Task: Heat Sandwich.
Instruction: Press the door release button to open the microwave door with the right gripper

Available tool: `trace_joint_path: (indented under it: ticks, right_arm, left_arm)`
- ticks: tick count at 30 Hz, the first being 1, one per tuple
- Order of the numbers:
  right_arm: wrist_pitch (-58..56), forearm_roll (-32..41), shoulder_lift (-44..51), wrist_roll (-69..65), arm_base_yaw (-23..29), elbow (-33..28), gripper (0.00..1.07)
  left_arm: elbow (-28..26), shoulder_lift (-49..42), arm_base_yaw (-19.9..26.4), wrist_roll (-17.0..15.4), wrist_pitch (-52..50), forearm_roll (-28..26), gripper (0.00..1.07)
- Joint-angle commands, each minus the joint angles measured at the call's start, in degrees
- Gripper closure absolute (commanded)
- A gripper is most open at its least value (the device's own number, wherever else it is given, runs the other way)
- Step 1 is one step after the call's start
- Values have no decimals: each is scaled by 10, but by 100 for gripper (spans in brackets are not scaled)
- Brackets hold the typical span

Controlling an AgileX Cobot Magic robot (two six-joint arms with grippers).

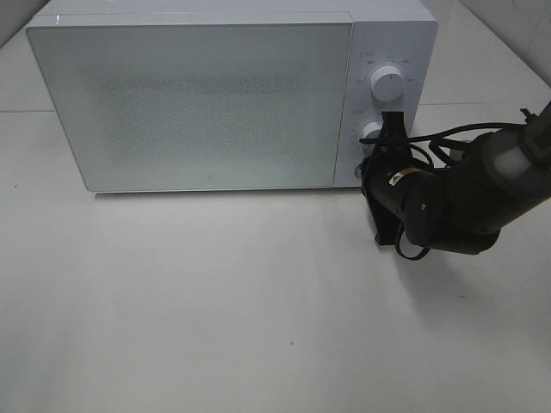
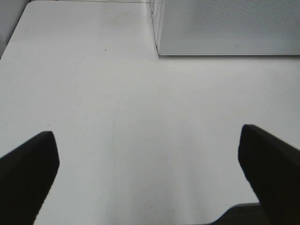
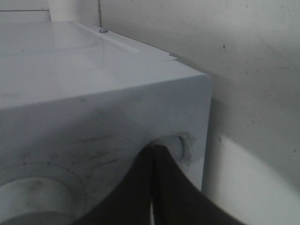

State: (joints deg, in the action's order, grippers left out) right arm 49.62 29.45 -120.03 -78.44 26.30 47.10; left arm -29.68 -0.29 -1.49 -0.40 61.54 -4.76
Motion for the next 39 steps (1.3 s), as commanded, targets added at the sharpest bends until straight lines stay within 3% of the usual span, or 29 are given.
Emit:
trace_joint_path:
  ticks: [1, 7, 39]
  right_arm:
    - [126, -11, -3, 12, -3, 53, 107]
    - [162, -15, -29, 12, -3, 91, 107]
    - [129, -38, -27, 19, -3, 90, 107]
  left_arm:
    - [1, -9, 2, -2, -2, -5, 7]
    - [1, -9, 2, -2, -2, -5, 7]
    - [1, -9, 2, -2, -2, -5, 7]
